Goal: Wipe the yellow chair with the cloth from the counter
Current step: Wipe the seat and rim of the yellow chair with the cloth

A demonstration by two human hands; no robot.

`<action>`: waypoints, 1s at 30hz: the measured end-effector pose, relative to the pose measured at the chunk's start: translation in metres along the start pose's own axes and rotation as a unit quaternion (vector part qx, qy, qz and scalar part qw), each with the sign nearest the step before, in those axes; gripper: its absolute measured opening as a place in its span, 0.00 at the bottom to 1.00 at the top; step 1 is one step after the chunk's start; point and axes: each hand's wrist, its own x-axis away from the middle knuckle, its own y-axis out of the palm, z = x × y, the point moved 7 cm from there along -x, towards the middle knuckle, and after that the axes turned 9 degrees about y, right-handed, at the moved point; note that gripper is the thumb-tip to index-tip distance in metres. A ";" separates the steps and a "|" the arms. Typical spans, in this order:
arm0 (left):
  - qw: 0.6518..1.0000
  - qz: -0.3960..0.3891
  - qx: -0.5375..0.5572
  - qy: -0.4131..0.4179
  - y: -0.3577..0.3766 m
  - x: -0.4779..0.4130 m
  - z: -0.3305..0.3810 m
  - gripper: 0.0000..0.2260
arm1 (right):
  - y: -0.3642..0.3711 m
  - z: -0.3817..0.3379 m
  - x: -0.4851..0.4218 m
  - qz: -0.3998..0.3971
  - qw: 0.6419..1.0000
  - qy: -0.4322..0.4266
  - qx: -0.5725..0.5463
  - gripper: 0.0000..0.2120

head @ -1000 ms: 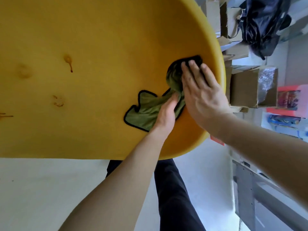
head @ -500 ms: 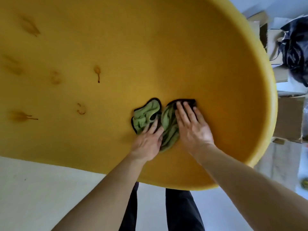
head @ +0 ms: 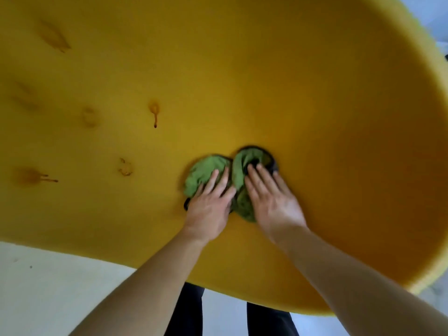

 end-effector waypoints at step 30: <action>0.987 -0.041 -0.102 -0.120 -0.053 0.076 -0.172 0.34 | -0.052 -0.102 -0.056 0.197 0.957 0.104 -0.186 0.11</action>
